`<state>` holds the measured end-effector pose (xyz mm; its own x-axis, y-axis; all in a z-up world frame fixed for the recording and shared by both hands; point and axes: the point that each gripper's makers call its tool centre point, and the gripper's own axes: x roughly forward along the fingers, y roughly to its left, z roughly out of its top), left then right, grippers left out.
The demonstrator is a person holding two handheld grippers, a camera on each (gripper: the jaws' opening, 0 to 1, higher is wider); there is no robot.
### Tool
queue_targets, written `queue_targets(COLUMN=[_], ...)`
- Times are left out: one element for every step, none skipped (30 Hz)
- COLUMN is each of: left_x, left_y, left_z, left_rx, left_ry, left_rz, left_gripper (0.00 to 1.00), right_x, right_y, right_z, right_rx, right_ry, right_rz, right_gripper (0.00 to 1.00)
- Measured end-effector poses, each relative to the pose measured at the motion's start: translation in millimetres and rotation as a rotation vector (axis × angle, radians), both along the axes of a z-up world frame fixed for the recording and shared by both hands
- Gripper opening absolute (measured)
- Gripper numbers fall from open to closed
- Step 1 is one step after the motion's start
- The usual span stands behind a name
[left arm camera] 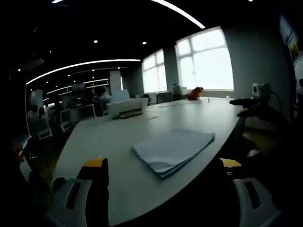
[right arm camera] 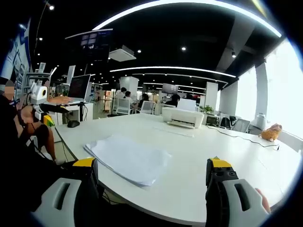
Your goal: Organize the stack of printing papers by aligning and flattening the scattered papers on the table
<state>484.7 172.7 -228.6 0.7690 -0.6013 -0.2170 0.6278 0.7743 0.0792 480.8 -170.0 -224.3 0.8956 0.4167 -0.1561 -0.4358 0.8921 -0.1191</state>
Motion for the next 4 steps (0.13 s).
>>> queue_targets(left_x=[-0.1, -0.3, -0.5, -0.7], left_y=[0.0, 0.2, 0.3, 0.4], left_z=[0.4, 0.7, 0.5, 0.3], left_rx=[-0.001, -0.002, -0.001, 0.000], left_ry=[-0.002, -0.002, -0.002, -0.002], left_rz=[0.000, 0.000, 0.000, 0.000], left_gripper=[0.97, 0.97, 0.97, 0.97], right_x=[-0.1, -0.3, -0.4, -0.5], right_y=[0.1, 0.1, 0.1, 0.0], right_z=[-0.1, -0.6, -2.0, -2.7], right_rx=[0.000, -0.001, -0.003, -0.005], right_ry=[-0.001, 0.000, 0.002, 0.004], right_rz=[0.000, 0.000, 0.000, 0.000], right_gripper=[0.90, 0.90, 0.90, 0.90])
